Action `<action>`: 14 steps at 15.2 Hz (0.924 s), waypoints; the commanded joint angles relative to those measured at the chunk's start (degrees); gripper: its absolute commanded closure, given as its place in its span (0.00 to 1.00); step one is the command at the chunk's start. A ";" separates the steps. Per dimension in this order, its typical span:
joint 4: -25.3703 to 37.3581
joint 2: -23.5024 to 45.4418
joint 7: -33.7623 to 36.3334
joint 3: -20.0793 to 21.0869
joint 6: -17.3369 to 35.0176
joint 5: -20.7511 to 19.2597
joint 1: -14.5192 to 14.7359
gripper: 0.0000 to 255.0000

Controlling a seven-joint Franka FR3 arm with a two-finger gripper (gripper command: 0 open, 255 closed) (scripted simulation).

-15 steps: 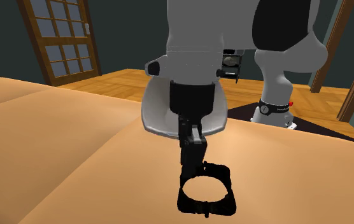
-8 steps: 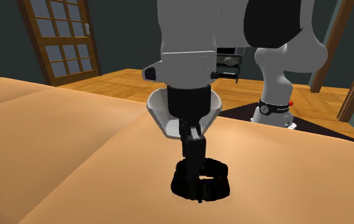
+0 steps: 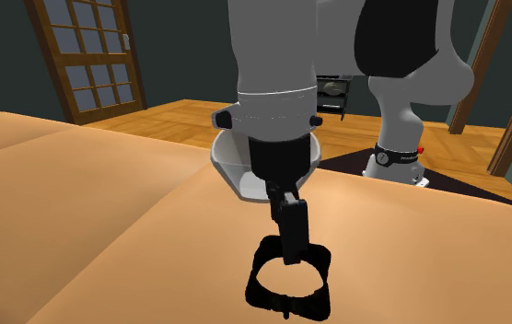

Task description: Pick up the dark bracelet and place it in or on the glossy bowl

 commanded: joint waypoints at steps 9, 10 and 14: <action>-1.27 1.69 0.27 -0.31 0.68 -0.41 -0.22 0.00; -0.93 1.81 0.37 -0.29 0.46 -0.44 -0.16 1.00; -0.99 1.68 0.10 -0.37 0.39 -0.39 -0.34 1.00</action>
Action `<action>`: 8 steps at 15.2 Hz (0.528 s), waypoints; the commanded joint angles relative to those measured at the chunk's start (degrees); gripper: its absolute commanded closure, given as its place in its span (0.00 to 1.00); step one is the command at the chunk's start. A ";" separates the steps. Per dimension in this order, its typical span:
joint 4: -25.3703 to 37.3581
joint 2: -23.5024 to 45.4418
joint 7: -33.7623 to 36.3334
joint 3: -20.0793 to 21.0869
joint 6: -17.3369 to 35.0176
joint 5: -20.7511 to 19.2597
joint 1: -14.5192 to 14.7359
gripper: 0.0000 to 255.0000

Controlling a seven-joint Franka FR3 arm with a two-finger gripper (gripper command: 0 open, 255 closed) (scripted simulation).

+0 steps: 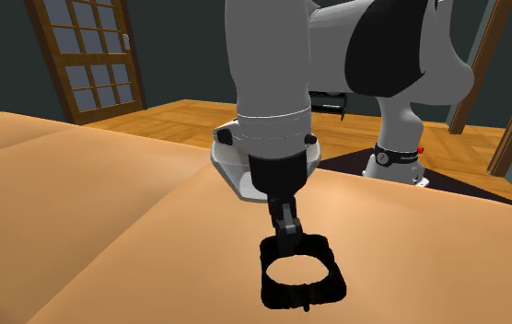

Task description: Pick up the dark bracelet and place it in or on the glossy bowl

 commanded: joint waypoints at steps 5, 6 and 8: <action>-0.32 0.05 0.17 0.05 0.25 -0.01 0.11 1.00; -0.15 -0.44 0.13 0.10 -0.40 0.09 0.07 1.00; 0.23 -1.40 0.07 0.18 -1.72 0.31 -0.01 1.00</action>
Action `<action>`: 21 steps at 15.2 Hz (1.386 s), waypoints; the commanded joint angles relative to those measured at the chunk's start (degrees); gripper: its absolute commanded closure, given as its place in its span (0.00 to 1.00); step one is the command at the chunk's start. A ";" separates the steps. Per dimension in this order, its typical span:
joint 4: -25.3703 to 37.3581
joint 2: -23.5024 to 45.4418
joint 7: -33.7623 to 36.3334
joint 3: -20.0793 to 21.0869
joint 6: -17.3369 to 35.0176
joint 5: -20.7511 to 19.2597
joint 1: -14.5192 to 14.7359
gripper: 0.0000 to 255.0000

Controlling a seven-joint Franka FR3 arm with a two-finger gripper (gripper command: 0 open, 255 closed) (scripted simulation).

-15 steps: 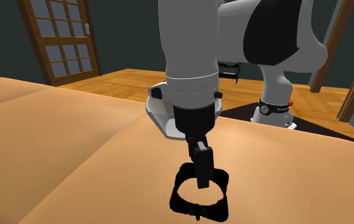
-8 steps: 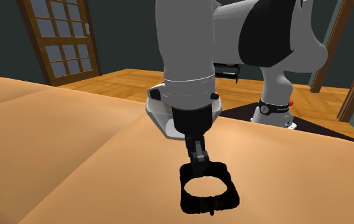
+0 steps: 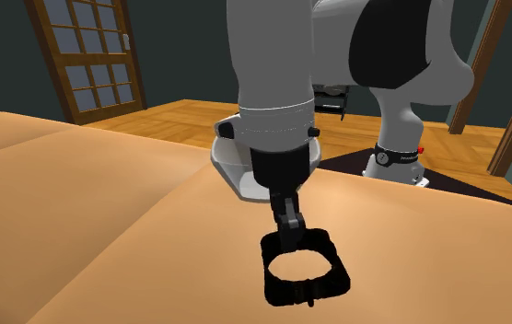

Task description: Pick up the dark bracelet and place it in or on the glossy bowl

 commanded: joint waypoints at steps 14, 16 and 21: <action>4.33 -5.96 -0.31 0.37 -10.19 1.26 -0.49 1.00; 5.12 -6.59 -0.32 0.39 -11.60 1.38 -0.53 1.00; 7.32 -7.98 -0.30 0.43 -15.15 1.64 -0.62 1.00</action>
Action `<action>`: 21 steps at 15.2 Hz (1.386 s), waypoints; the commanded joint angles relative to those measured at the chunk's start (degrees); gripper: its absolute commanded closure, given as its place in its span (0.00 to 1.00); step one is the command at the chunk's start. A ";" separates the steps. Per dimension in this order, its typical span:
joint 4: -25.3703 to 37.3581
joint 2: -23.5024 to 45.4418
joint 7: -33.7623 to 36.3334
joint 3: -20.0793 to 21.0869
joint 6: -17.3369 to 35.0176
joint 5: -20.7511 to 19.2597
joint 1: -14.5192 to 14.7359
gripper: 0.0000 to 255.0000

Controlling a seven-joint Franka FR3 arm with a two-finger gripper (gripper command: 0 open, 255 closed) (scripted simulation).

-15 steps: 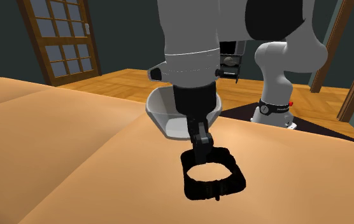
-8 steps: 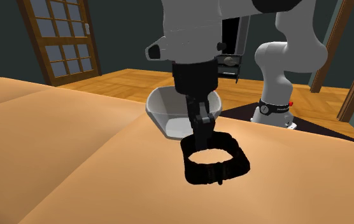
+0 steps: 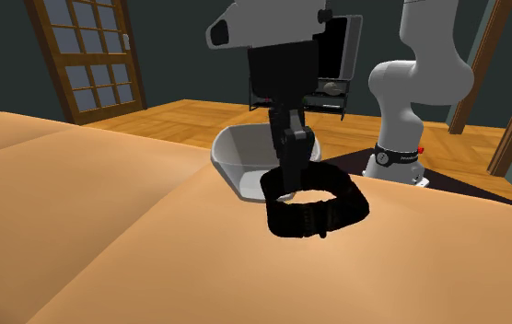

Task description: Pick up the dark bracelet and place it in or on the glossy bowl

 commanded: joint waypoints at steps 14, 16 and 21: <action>8.21 -2.79 0.34 0.05 -10.94 0.46 -0.16 1.00; 9.58 -2.93 0.42 0.05 -12.44 0.48 -0.16 1.00; 13.27 -3.05 0.65 0.06 -16.25 0.48 -0.16 1.00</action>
